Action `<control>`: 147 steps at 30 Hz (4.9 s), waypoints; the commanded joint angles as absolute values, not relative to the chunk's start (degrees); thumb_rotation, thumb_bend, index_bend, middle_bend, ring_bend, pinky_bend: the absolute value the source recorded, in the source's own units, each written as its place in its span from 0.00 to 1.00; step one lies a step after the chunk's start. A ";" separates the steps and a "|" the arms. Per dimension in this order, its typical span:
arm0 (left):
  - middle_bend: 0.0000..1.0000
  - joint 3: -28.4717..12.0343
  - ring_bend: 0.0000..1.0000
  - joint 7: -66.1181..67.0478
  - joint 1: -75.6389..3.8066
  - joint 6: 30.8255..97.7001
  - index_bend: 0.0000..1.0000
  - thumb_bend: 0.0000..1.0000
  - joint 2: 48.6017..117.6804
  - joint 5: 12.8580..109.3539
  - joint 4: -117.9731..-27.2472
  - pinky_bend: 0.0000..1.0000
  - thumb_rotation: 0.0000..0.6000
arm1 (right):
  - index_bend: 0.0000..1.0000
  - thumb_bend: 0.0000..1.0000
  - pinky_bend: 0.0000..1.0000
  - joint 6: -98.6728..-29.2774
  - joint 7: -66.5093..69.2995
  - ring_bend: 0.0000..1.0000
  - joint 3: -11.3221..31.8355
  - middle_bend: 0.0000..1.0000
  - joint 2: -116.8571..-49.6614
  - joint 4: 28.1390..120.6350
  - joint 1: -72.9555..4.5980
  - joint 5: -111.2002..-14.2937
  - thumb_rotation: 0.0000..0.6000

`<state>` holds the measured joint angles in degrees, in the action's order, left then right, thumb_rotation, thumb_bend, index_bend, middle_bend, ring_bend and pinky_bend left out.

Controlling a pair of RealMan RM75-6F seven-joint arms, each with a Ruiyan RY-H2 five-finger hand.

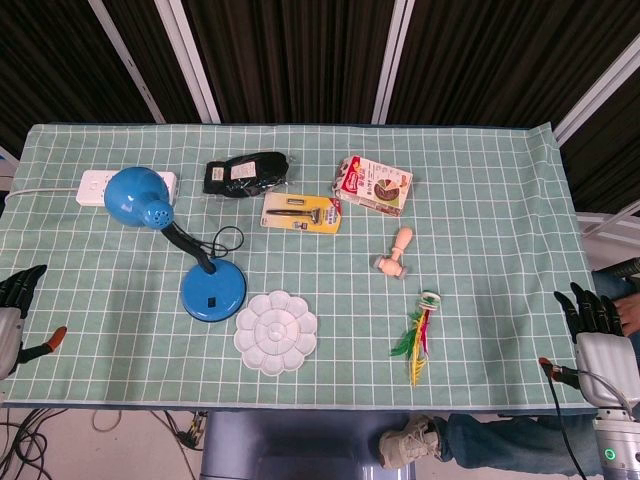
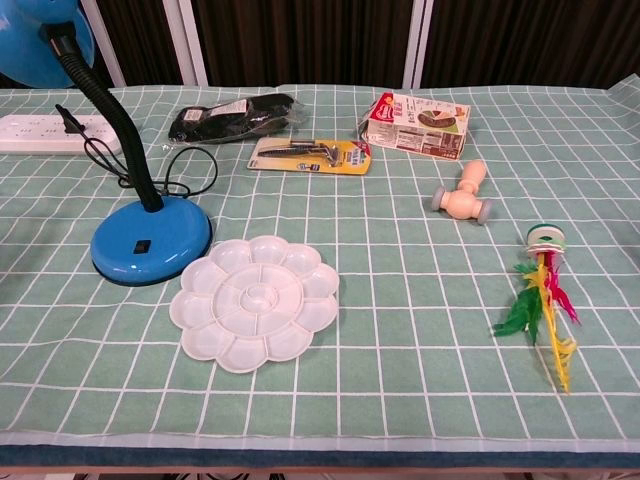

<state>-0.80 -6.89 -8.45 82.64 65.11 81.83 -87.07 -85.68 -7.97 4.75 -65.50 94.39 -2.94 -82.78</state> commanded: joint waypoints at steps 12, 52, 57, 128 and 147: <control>0.06 -1.25 0.06 -6.74 -8.10 82.43 0.00 0.26 65.30 82.29 -86.67 0.11 1.00 | 0.12 0.17 0.00 -85.54 -8.10 0.02 4.79 0.03 -65.63 94.33 -3.03 -82.72 1.00; 0.81 -2.22 0.82 29.64 -15.62 70.60 0.07 0.75 82.29 68.32 -107.18 0.87 1.00 | 0.12 0.17 0.00 -85.87 -8.37 0.02 5.36 0.03 -65.29 95.31 -2.29 -80.57 1.00; 0.81 -2.92 0.82 32.17 -17.30 68.69 0.07 0.75 85.02 63.95 -105.91 0.87 1.00 | 0.12 0.17 0.00 -85.90 -8.41 0.02 5.46 0.03 -65.31 95.36 -2.27 -80.40 1.00; 0.80 -0.70 0.82 38.89 -21.87 71.80 0.32 0.75 92.67 59.95 -98.84 0.87 1.00 | 0.12 0.17 0.00 -85.49 -8.45 0.02 5.90 0.03 -65.42 95.40 -2.42 -79.50 1.00; 0.37 -1.91 0.33 34.28 -17.30 85.43 0.19 0.46 78.91 72.98 -113.14 0.40 1.00 | 0.12 0.17 0.00 -85.43 -8.54 0.02 5.78 0.03 -65.43 95.42 -2.45 -79.64 1.00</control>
